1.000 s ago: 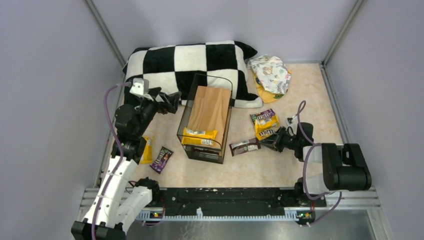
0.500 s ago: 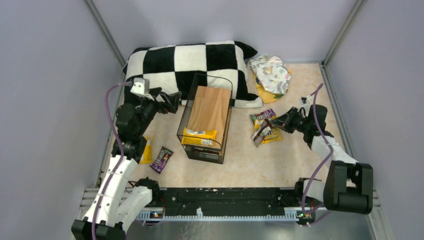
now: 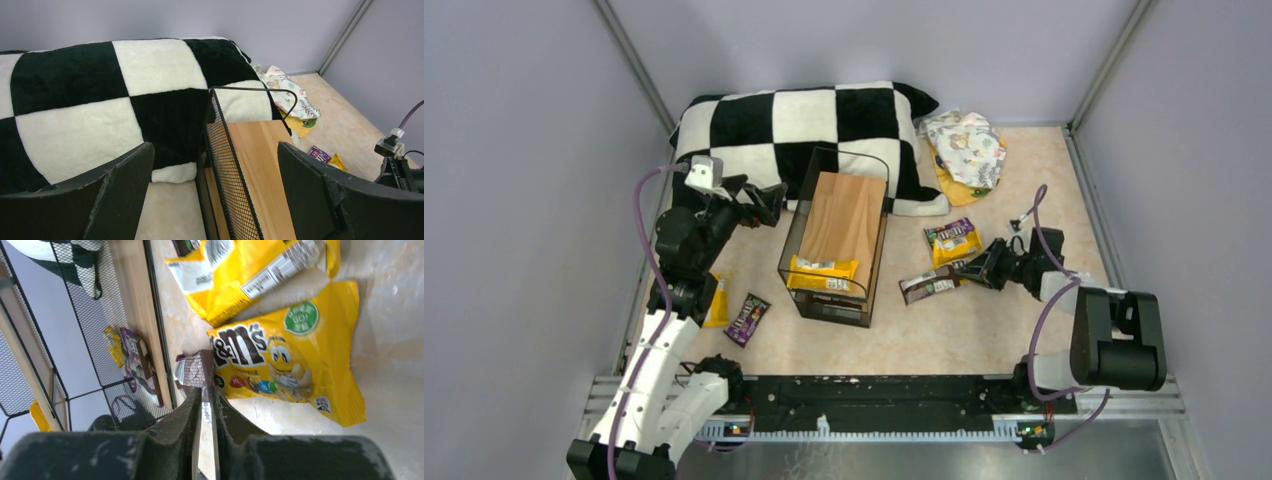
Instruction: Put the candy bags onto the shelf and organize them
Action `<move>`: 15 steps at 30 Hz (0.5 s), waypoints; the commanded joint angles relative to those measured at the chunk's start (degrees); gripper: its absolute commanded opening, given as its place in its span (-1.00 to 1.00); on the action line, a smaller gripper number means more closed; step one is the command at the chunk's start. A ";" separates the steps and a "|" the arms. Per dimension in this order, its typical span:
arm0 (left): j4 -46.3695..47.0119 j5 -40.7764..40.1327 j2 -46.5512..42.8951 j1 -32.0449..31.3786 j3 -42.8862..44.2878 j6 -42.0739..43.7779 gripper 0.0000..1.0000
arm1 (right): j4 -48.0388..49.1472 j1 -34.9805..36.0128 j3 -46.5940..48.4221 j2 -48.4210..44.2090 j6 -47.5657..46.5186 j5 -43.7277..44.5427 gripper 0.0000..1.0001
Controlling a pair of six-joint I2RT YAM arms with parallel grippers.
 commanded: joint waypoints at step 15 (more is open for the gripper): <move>2.29 0.22 0.27 -0.20 1.85 0.19 0.97 | 10.08 2.42 -0.89 11.90 -0.79 -8.43 -0.16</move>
